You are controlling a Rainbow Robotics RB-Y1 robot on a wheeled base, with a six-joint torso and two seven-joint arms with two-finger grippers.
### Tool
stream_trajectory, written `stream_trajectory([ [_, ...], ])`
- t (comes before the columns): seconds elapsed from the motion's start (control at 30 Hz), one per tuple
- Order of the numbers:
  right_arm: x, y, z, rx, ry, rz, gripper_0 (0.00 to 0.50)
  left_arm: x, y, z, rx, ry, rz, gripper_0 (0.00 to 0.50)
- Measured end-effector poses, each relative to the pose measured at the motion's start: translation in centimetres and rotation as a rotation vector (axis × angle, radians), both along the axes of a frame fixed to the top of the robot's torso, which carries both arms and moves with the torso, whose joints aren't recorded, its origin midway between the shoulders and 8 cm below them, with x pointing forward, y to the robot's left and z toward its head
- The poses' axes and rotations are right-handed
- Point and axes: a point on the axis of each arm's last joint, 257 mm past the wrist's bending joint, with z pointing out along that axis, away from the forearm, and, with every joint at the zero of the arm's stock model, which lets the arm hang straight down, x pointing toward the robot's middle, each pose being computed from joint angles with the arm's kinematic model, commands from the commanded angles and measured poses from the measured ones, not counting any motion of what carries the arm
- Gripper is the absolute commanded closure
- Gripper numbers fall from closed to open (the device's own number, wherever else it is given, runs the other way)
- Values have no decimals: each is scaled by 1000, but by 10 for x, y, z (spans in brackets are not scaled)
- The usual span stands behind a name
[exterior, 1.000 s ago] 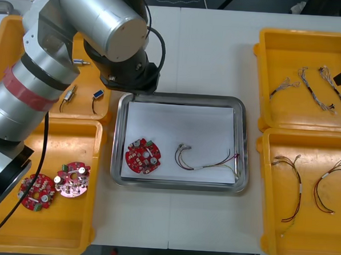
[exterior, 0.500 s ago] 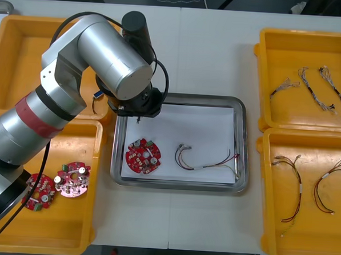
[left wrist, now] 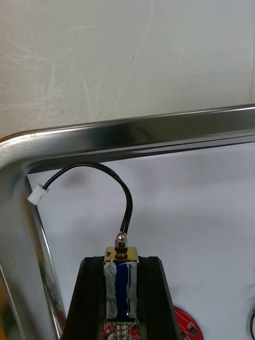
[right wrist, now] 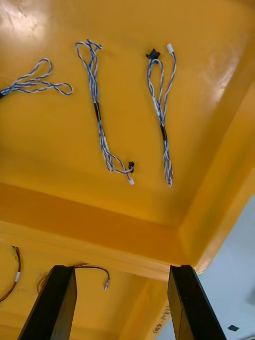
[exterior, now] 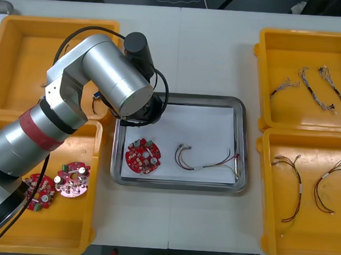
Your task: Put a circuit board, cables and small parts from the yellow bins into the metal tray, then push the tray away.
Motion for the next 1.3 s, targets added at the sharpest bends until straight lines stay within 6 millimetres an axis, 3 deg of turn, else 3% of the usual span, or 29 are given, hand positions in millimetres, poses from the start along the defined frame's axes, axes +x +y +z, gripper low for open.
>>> stream_trajectory([
  [0.2,11,-18,-7,-8,-9,33,0,-3,-1,-6,11,5,-7,486],
  [0.23,12,-21,-9,1,-7,21,0,-3,-1,-6,12,5,-8,436],
  [0.3,15,-24,-11,18,-6,-2,0,-3,-1,-6,12,5,-7,100],
  [0.37,20,-27,-13,28,-14,-20,0,-2,-1,-6,9,1,-7,0],
  [1.1,62,-58,-49,15,-141,-87,0,6,-4,1,-24,-35,22,0],
  [1.3,68,-54,-57,-9,-148,-57,0,-6,4,18,-25,-6,44,0],
])
